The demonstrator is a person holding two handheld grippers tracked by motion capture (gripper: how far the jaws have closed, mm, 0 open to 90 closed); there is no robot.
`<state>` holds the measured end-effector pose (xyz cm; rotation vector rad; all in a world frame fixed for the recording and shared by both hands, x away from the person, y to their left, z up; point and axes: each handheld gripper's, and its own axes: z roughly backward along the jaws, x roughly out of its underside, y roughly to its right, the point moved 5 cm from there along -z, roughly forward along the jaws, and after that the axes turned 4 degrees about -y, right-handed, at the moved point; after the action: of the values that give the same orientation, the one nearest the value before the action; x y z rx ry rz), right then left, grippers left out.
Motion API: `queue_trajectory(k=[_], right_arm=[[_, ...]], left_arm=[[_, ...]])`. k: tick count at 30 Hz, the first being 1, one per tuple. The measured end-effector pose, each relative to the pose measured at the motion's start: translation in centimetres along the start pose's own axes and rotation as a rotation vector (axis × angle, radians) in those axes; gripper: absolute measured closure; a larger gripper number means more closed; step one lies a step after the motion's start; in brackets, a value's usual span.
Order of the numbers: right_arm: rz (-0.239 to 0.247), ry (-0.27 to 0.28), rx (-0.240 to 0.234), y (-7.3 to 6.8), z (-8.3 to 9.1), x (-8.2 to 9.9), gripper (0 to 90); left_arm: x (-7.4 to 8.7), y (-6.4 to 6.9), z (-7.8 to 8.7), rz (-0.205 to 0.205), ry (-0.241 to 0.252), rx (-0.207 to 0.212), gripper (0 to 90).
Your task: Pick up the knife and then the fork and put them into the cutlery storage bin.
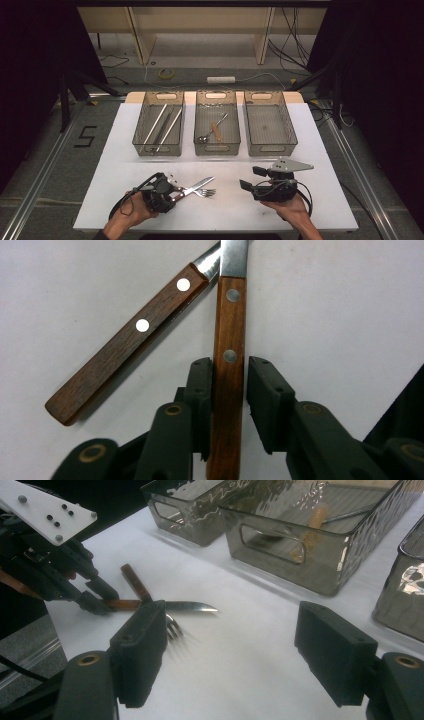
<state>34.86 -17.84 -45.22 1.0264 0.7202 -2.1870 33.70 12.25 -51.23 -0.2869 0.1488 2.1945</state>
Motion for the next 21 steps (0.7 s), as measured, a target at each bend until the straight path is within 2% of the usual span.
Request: queue_trajectory(k=[7,16,21], right_arm=[[0.004,0.000,-0.005,-0.1,0.0,0.0,30.3],[0.017,-0.002,-0.010,-0.4,-0.1,-0.1,30.3],[0.059,-0.004,-0.027,-1.3,-0.4,-0.2,30.3]], left_arm=[[-0.1,0.2,0.1,-0.027,0.007,-0.020,74.7],[-0.4,0.6,0.8,-0.027,0.053,0.020,75.0],[-0.7,0.9,1.3,-0.024,0.081,0.055,75.0]])
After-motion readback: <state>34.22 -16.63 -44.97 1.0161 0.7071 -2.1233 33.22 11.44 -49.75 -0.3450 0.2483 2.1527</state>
